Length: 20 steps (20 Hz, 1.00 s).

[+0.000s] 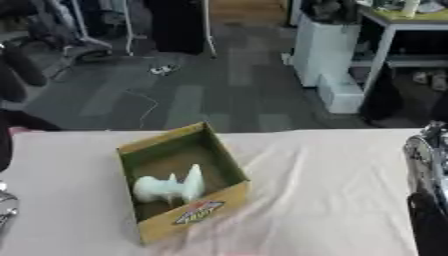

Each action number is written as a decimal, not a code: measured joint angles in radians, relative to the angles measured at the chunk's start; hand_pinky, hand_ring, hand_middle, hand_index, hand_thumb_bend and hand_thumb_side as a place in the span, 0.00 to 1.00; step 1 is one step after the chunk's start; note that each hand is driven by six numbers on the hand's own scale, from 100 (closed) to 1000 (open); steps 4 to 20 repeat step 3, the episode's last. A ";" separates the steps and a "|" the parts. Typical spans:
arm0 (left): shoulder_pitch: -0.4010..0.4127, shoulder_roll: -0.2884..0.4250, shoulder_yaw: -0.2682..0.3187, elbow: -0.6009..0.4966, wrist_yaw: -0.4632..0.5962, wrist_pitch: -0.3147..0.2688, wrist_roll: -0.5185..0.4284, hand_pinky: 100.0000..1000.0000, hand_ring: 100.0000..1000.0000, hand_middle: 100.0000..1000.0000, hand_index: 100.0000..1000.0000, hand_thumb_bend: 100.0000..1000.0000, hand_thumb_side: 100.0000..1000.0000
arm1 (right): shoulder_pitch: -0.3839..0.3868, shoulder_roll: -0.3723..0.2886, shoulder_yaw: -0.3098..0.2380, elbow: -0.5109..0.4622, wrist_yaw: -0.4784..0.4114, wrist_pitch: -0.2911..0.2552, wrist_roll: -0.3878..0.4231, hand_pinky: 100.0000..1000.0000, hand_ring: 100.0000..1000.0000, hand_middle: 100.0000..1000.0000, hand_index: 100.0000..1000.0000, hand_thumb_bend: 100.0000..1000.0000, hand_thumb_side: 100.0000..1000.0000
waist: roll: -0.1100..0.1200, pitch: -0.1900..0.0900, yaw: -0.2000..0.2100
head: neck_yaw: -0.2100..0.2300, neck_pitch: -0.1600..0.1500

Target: Pick up objects on the table and place them in the box.

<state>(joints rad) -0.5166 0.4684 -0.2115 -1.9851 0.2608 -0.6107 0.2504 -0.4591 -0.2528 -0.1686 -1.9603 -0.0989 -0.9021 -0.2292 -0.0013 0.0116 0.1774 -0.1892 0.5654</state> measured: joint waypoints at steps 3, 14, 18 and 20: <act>0.003 0.000 -0.004 0.000 -0.014 0.003 0.003 0.30 0.26 0.36 0.45 0.00 0.60 | -0.003 0.000 0.000 0.002 -0.004 0.000 0.005 0.56 0.46 0.48 0.64 0.00 0.88 | 0.000 0.003 -0.001 | 0.005 0.021; 0.003 0.000 -0.004 0.000 -0.014 0.003 0.003 0.30 0.26 0.36 0.45 0.00 0.60 | -0.003 0.000 0.000 0.002 -0.004 0.000 0.005 0.56 0.46 0.48 0.64 0.00 0.88 | 0.000 0.003 -0.001 | 0.005 0.021; 0.003 0.000 -0.004 0.000 -0.014 0.003 0.003 0.30 0.26 0.36 0.45 0.00 0.60 | -0.003 0.000 0.000 0.002 -0.004 0.000 0.005 0.56 0.46 0.48 0.64 0.00 0.88 | 0.000 0.003 -0.001 | 0.005 0.021; 0.003 0.000 -0.004 0.000 -0.014 0.003 0.003 0.30 0.26 0.36 0.45 0.00 0.60 | -0.003 0.000 0.000 0.002 -0.004 0.000 0.005 0.56 0.46 0.48 0.64 0.00 0.88 | 0.000 0.003 -0.001 | 0.005 0.021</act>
